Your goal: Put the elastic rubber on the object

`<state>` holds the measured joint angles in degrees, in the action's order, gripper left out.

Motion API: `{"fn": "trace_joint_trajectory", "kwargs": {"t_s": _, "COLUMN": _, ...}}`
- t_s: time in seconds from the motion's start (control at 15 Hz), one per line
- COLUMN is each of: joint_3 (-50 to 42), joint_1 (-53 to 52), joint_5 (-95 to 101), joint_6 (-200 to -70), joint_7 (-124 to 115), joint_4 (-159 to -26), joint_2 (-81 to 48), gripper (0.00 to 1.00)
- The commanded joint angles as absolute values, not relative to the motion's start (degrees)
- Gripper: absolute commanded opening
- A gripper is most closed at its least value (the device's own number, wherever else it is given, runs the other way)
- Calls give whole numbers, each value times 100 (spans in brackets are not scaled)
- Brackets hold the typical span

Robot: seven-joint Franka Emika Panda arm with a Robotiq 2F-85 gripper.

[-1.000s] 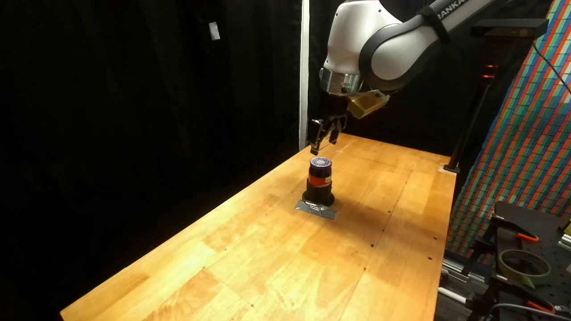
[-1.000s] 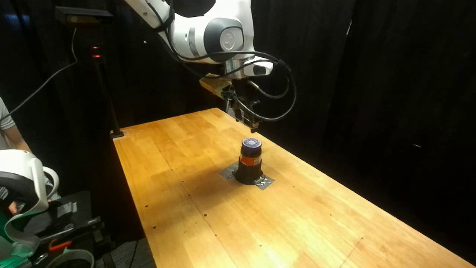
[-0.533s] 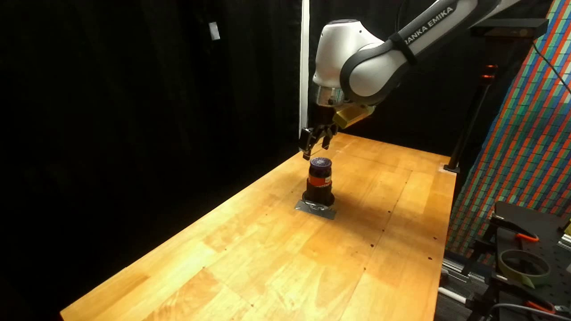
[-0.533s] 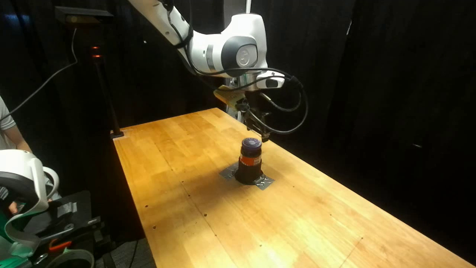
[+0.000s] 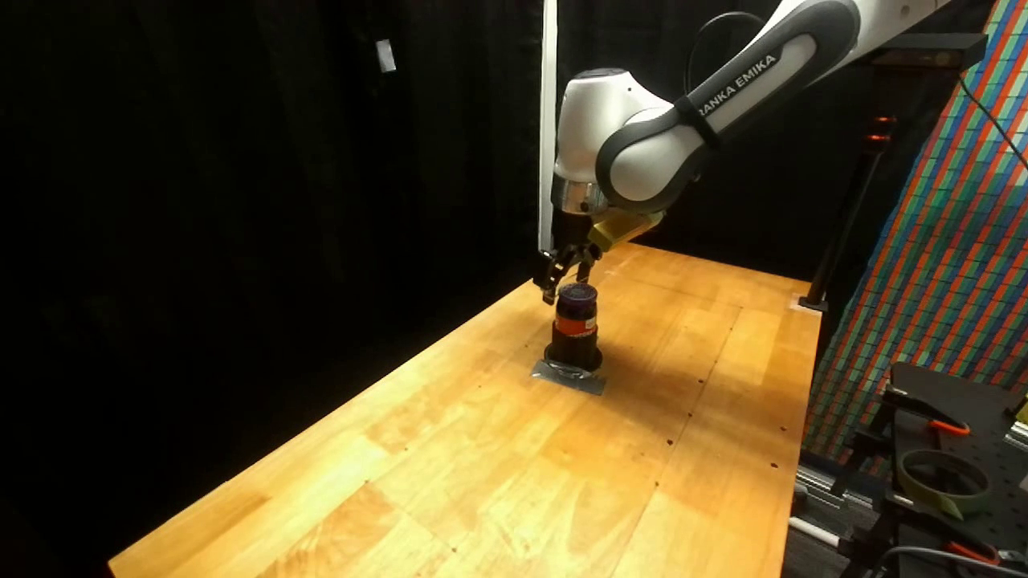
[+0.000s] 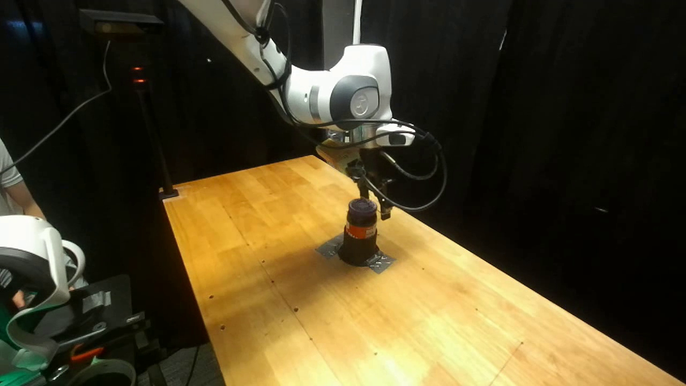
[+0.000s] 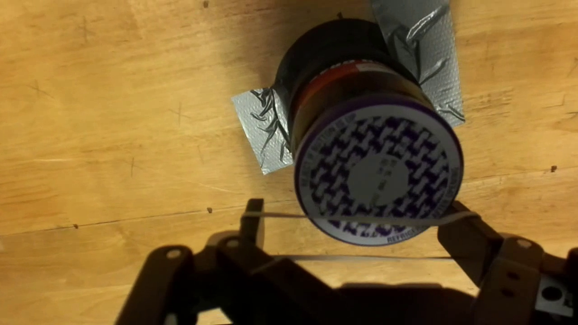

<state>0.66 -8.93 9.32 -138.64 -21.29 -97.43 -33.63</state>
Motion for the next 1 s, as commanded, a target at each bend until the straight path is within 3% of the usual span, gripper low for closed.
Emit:
{"fn": "trace_joint_trajectory", "kwargs": {"t_s": 0.0, "joint_3": -19, "joint_1": -960, "joint_5": 733, "joint_6": -13636, "joint_7": -2054, "joint_4": -9537, "joint_2": -3515, "gripper": 100}}
{"fn": "trace_joint_trajectory", "kwargs": {"t_s": 0.93, "joint_3": 142, "joint_1": -750, "joint_5": 96, "joint_6": -12899, "joint_7": -1471, "joint_4": -10084, "joint_2": -2929, "gripper": 100}}
